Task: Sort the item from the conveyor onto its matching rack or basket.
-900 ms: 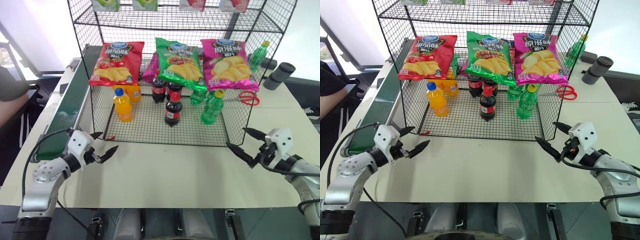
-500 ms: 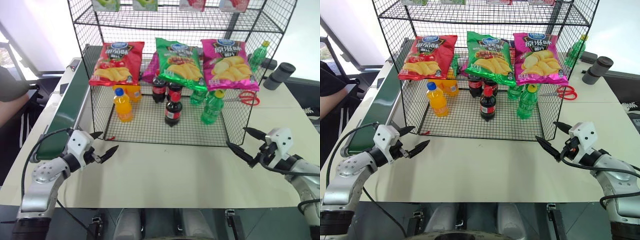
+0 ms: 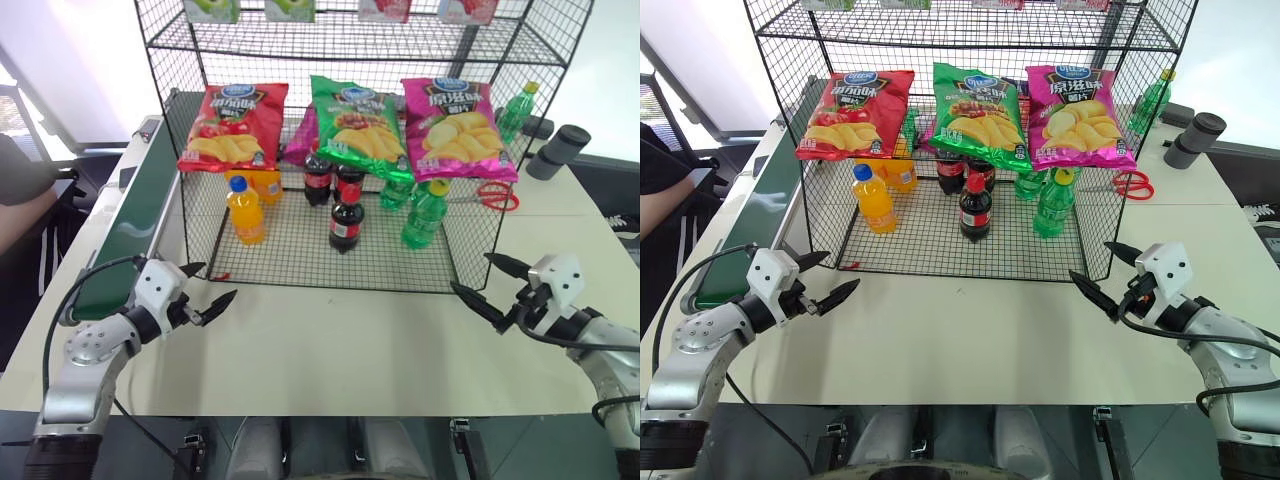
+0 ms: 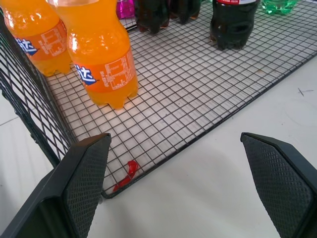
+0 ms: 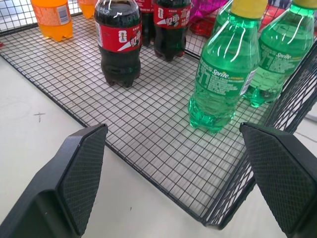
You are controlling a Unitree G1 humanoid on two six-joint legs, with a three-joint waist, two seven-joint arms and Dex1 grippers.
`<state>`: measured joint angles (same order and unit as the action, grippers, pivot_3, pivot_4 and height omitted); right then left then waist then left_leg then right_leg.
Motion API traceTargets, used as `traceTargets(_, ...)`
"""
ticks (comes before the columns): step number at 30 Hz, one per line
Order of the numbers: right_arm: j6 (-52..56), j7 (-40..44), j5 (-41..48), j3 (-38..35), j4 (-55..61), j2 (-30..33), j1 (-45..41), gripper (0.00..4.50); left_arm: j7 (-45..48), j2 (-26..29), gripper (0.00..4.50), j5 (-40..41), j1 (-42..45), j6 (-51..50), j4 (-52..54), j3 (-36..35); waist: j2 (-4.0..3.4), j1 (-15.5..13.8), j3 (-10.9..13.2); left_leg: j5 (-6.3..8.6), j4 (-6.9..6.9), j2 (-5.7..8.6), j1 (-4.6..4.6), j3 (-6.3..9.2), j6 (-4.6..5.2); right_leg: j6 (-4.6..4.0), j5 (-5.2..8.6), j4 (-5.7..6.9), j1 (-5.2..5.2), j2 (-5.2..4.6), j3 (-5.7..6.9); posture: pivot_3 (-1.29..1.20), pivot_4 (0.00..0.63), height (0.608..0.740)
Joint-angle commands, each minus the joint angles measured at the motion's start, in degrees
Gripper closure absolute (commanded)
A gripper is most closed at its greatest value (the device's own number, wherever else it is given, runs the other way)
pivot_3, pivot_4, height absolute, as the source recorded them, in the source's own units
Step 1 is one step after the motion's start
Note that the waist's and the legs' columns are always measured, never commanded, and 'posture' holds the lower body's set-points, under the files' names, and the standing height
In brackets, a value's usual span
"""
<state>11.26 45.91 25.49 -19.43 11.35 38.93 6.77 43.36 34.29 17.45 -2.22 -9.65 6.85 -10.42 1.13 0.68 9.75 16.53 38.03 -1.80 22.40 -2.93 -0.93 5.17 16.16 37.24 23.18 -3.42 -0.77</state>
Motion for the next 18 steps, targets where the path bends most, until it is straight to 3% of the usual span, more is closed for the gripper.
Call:
traceTargets(1,-1.69,0.24,0.04,-0.53,0.01,-0.67,-0.21,0.06,-0.2,0.48,0.0,0.13,0.43,0.79,0.72,-0.97,0.0,-0.01,0.0,0.0,0.0,0.0,0.0,0.0,0.0,0.0,0.0,0.0,0.0,0.0,0.0,0.0,0.15,0.74)
traceTargets(18,-1.56,-0.35,-0.55,0.26,0.99,-1.9,0.05,0.06,0.43,1.12,0.0,0.59,0.57,0.3,0.82,-1.39,0.0,0.01,0.0,0.0,0.01,0.0,-0.01,0.0,0.0,0.0,0.0,0.01,0.0,0.0,0.0,0.0,0.15,0.74)
